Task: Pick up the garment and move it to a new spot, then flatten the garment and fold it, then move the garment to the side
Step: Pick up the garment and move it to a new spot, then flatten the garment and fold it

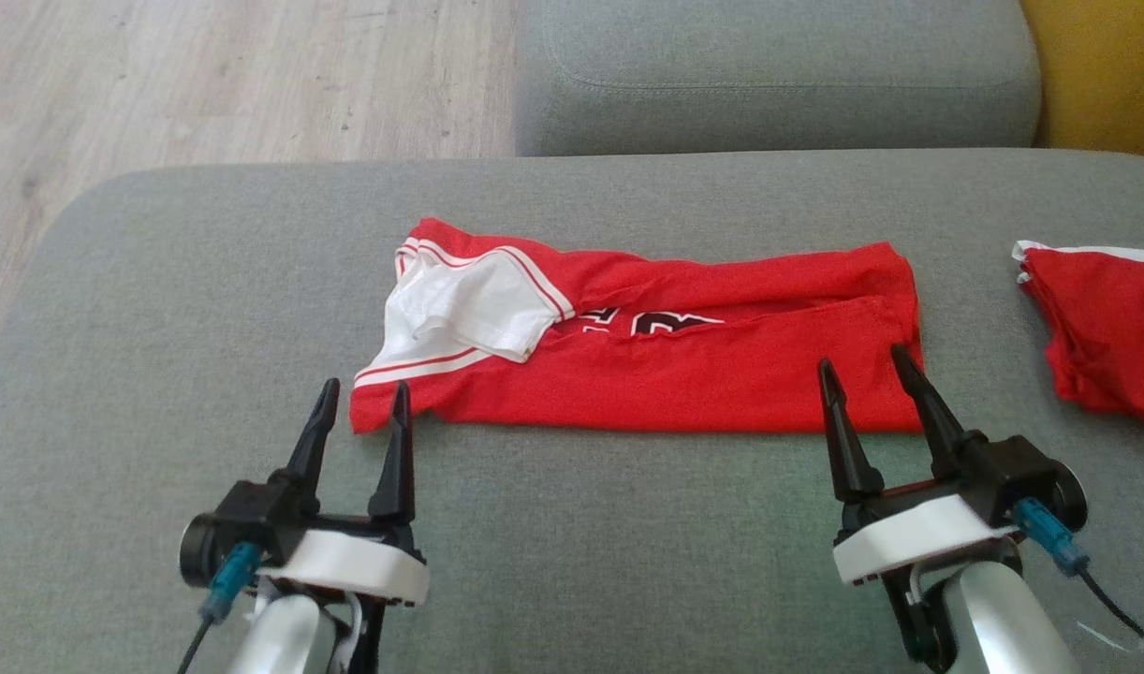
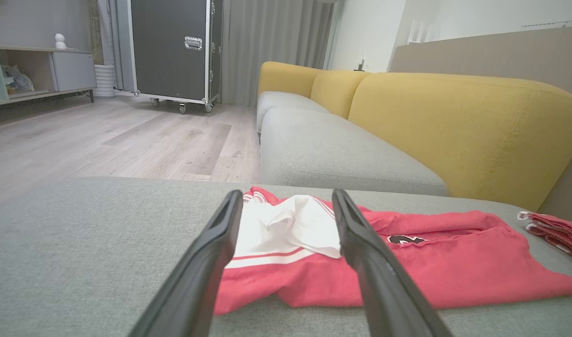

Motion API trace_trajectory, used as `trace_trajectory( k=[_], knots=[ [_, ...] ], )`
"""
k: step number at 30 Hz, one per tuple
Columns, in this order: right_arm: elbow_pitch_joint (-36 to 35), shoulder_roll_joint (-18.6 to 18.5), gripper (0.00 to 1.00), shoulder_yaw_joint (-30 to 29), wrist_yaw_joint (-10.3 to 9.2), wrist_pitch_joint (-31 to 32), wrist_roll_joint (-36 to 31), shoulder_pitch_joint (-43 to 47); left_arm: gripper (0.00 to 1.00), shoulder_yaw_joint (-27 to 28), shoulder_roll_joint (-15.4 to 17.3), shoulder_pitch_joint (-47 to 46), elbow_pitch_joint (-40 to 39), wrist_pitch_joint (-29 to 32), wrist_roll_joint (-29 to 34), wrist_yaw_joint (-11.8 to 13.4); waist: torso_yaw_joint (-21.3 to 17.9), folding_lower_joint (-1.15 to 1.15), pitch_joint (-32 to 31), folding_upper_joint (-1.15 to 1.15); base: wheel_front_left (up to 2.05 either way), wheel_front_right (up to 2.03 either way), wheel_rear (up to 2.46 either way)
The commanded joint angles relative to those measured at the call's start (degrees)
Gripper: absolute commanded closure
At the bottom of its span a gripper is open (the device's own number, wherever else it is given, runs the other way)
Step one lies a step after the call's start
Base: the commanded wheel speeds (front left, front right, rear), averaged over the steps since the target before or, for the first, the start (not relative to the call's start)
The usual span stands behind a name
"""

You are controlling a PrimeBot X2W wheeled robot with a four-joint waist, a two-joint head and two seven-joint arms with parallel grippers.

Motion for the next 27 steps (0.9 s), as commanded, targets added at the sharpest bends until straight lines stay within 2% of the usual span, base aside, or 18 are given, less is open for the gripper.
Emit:
trace_trajectory(
  k=[1, 10, 14, 20, 27],
  knots=[
    [-1.99, -0.11, 0.00, 1.20, 0.20, -0.62, 0.19, -1.47, 0.00, 2.52, -0.14, -2.33, -2.02, -0.30, 1.14, -0.50, 0.32, 0.00, -0.04, 0.00, 0.00, 0.00, 0.00],
    [-1.03, -0.11, 0.00, 3.14, 0.20, -0.62, -2.65, -3.68, 0.00, 3.73, -2.53, -2.50, -0.95, -0.30, 3.58, -2.32, 5.44, 0.00, 0.83, 0.00, 0.00, 0.00, 0.00],
    [1.25, -0.11, 0.00, 6.73, 0.20, -0.62, -3.83, -6.24, 0.00, 4.14, -2.97, -2.55, -0.34, -0.30, 4.37, -2.77, 6.53, 0.00, 1.32, 0.00, 0.00, 0.00, 0.00],
    [10.32, -0.74, 0.00, 15.16, 0.20, -0.62, -5.61, -15.45, 0.00, 4.06, -3.42, -3.70, 0.10, -0.30, 4.50, -2.99, 10.79, 0.00, 3.01, 0.00, 0.00, 0.00, 0.00],
    [24.80, -3.75, 0.00, 26.16, 0.20, 0.19, -2.80, -28.36, 0.00, 0.68, -3.54, -4.80, 0.23, -0.30, 1.43, -2.39, 17.80, 0.00, 5.55, 0.00, 0.00, 0.00, 0.00]
  ],
)
